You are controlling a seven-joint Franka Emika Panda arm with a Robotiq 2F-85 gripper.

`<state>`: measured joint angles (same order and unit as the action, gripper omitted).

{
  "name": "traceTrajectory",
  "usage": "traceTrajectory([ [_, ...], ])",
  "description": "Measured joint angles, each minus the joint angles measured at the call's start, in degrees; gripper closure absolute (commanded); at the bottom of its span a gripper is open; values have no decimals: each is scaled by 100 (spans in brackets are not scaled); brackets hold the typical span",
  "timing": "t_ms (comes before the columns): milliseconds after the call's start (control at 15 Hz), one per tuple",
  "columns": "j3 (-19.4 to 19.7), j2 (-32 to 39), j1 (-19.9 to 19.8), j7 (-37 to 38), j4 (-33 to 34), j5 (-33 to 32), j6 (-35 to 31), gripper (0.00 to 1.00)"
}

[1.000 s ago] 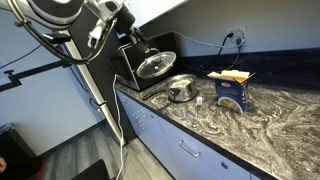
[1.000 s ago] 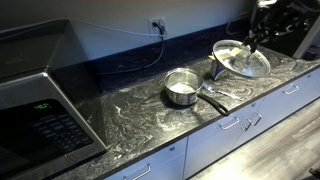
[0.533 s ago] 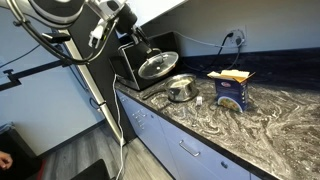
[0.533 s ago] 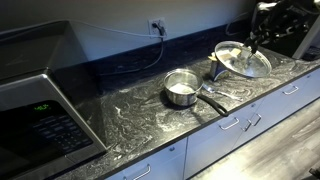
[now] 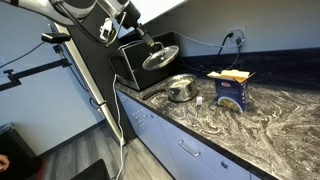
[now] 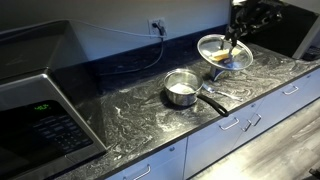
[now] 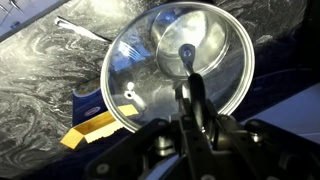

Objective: Pick up the lid from the counter and put it on the pot

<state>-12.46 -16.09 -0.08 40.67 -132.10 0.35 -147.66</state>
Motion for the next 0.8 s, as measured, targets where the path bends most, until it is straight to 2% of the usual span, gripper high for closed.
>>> traceTrajectory([
  [400, -72, 992, 213, -14, 1087, -390, 291, 96],
  [800, 2, 1911, 525, -16, 1813, -423, 297, 96],
])
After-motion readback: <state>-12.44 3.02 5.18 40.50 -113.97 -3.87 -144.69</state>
